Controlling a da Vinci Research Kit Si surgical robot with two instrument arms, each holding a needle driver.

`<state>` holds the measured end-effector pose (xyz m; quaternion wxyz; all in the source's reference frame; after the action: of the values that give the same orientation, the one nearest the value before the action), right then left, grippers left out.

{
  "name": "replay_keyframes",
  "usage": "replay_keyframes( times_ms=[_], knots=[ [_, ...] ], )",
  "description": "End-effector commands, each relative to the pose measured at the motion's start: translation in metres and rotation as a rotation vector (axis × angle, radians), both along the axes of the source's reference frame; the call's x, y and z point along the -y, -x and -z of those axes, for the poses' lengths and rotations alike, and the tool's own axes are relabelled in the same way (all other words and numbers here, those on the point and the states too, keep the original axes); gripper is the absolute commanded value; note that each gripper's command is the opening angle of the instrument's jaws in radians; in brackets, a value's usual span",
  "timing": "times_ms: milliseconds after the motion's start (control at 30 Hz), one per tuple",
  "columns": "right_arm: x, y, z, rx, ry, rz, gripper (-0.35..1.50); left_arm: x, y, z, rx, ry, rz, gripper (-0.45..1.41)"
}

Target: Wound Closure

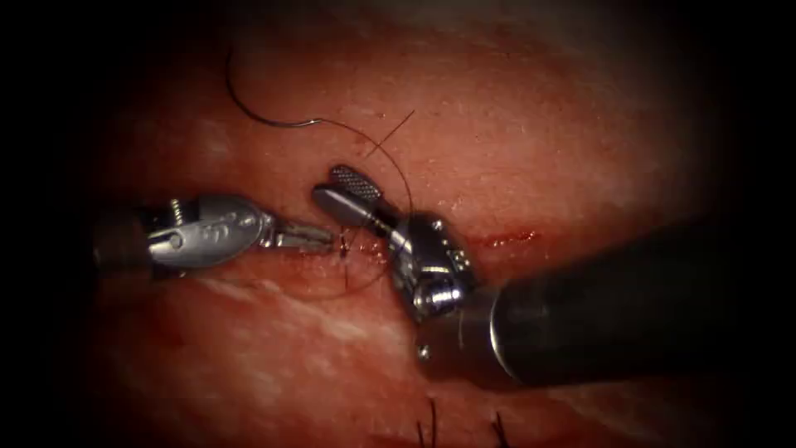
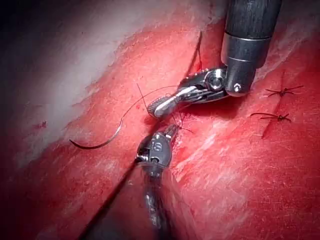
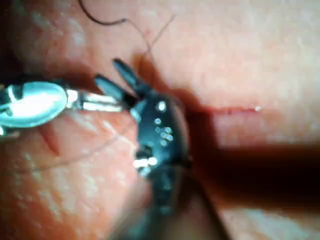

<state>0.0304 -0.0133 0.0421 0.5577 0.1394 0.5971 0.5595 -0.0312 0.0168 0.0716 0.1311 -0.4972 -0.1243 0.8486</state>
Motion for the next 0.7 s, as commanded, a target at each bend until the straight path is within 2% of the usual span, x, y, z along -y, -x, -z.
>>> replay_keyframes(
  times_ms=[33,500,567,700],
  knots=[
    [0.0008,0.0001,-0.0007,0.013,-0.021,-0.014,0.34,0.0003,0.0007,-0.0005,0.002,-0.006,0.000,-0.45],
    [0.0011,0.0011,-0.0023,0.046,-0.232,-0.153,0.37,-0.0010,0.0006,0.0001,0.006,-0.014,0.001,-0.45],
    [0.0012,0.0011,-0.0026,0.045,-0.245,-0.162,0.56,-0.0012,0.0006,0.0002,0.006,-0.014,0.002,-0.45],
    [0.0012,0.0009,-0.0041,0.070,-0.254,-0.158,0.69,-0.0014,0.0007,0.0002,0.006,-0.016,0.003,-0.45]
  ],
)
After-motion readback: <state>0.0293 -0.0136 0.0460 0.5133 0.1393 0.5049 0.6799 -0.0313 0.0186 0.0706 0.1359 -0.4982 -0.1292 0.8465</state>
